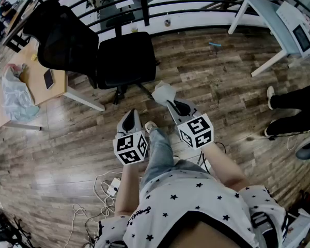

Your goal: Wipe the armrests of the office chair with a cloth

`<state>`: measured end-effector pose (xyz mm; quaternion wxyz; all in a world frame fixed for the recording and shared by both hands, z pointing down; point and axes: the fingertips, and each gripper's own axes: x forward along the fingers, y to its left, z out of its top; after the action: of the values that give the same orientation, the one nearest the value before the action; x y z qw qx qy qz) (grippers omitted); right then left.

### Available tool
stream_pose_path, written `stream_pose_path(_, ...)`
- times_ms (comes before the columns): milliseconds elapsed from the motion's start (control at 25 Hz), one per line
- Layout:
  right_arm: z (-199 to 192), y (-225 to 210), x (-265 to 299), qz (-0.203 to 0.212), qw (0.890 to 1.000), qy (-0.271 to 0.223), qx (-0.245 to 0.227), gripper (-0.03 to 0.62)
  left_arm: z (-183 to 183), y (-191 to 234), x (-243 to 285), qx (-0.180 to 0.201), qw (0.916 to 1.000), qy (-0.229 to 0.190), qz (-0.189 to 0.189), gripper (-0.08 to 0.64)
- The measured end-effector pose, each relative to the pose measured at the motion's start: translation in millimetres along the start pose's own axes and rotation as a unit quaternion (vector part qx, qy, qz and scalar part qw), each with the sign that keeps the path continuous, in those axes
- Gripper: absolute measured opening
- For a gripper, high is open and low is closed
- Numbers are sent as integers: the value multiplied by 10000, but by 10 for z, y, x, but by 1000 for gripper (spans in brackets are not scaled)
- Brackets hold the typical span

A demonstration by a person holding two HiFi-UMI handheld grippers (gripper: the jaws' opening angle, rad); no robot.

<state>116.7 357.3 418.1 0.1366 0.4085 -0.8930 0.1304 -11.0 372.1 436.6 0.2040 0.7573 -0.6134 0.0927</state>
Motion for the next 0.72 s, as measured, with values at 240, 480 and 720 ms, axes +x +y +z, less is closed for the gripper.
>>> stream_pose_path(240, -123, 574, -791, 49, 9998, -164, 123, 26, -310, -251, -917, -293, 9996, -32, 31, 5)
stream_pose_path(480, -184, 824, -1126, 21, 9993, -335, 170, 26, -434, -308, -1230, -173, 9998, -52, -38, 5)
stream_pose_path(720, -259, 897, -1176, 26, 9994, -288, 188, 26, -425, -288, -1298, -130, 9999, -36, -71, 5)
